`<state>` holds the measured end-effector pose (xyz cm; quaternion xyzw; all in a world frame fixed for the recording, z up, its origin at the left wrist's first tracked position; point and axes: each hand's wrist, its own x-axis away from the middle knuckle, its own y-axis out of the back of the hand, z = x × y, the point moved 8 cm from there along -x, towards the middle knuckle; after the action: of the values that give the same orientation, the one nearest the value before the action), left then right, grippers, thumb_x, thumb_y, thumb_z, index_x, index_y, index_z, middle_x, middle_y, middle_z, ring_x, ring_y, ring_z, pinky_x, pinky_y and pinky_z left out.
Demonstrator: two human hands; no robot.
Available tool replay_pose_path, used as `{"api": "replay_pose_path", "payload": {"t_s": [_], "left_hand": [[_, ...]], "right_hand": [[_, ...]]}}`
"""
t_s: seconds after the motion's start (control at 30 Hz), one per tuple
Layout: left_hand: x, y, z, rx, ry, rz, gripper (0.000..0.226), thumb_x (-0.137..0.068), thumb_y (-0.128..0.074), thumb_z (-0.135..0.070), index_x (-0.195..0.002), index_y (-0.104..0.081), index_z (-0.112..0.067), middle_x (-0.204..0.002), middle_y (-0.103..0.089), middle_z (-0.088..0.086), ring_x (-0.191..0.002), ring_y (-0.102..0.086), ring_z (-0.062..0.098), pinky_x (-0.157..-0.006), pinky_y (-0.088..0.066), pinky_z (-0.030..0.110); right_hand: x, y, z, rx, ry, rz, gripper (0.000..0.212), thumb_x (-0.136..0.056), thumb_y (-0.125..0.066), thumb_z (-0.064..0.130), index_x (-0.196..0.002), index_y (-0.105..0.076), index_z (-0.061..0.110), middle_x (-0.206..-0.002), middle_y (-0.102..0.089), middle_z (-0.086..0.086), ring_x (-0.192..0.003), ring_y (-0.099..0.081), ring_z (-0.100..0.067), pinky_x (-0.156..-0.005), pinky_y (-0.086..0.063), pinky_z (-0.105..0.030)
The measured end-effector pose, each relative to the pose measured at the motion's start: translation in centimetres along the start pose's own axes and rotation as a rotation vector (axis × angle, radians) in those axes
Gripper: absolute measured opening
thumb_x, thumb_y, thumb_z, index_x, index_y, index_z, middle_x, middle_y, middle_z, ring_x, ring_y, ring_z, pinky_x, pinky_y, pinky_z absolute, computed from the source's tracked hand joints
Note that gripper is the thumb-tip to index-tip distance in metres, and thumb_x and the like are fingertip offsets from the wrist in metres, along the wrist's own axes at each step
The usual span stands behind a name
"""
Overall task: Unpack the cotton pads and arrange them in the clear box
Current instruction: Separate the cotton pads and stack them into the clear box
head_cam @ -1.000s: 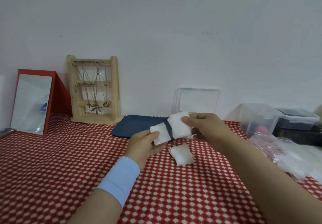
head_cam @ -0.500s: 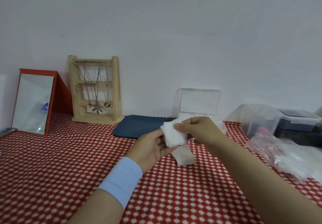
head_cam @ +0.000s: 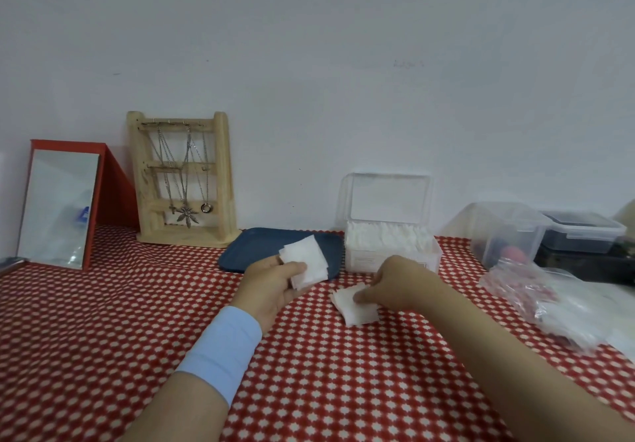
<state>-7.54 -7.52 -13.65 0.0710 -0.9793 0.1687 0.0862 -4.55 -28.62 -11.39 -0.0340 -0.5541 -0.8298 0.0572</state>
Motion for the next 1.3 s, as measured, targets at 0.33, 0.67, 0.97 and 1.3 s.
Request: {"api": "replay_pose_path", "payload": {"t_s": [0.33, 0.67, 0.97, 1.3], "left_hand": [[-0.4, 0.5, 0.7, 0.004, 0.013, -0.083, 0.007, -0.100, -0.062, -0.016, -0.101, -0.065, -0.010, -0.114, -0.072, 0.016, -0.106, -0.070, 0.031, -0.083, -0.061, 0.041], [0.8, -1.2, 1.0, -0.077, 0.010, 0.001, 0.007, -0.100, -0.063, -0.016, -0.099, -0.069, -0.011, -0.107, -0.076, 0.014, -0.099, -0.075, 0.030, -0.080, -0.063, 0.038], [1.8, -3.3, 1.0, -0.052, 0.071, 0.175, 0.028, -0.102, -0.060, -0.023, -0.121, -0.067, -0.003, -0.108, -0.077, 0.017, -0.099, -0.076, 0.031, -0.078, -0.064, 0.038], [2.0, -4.0, 0.5, -0.356, -0.046, 0.273, 0.026, -0.087, -0.076, -0.006, -0.113, -0.072, -0.010, -0.108, -0.079, 0.007, -0.103, -0.075, 0.024, -0.100, -0.056, 0.044]], "right_hand": [[0.7, -0.5, 1.5, -0.314, 0.129, 0.135, 0.023, -0.082, -0.081, 0.025, -0.103, -0.072, 0.023, -0.101, -0.069, 0.005, -0.092, -0.064, -0.011, -0.079, -0.054, -0.025], [1.2, 1.3, 1.7, -0.959, 0.065, 0.193, 0.025, -0.085, -0.079, 0.015, -0.107, -0.075, 0.003, -0.102, -0.077, -0.015, -0.080, -0.068, -0.023, -0.073, -0.052, -0.034], [1.7, 2.6, 2.6, -0.709, 0.193, 0.016, 0.030, -0.083, -0.082, 0.027, -0.086, -0.075, -0.002, -0.069, -0.073, -0.007, -0.054, -0.063, -0.007, -0.054, -0.051, -0.018], [1.6, 2.8, 2.9, -0.616, 0.223, -0.021, 0.037, -0.081, -0.083, 0.033, -0.113, -0.068, 0.022, -0.099, -0.070, 0.005, -0.090, -0.070, -0.013, -0.074, -0.054, -0.026]]}}
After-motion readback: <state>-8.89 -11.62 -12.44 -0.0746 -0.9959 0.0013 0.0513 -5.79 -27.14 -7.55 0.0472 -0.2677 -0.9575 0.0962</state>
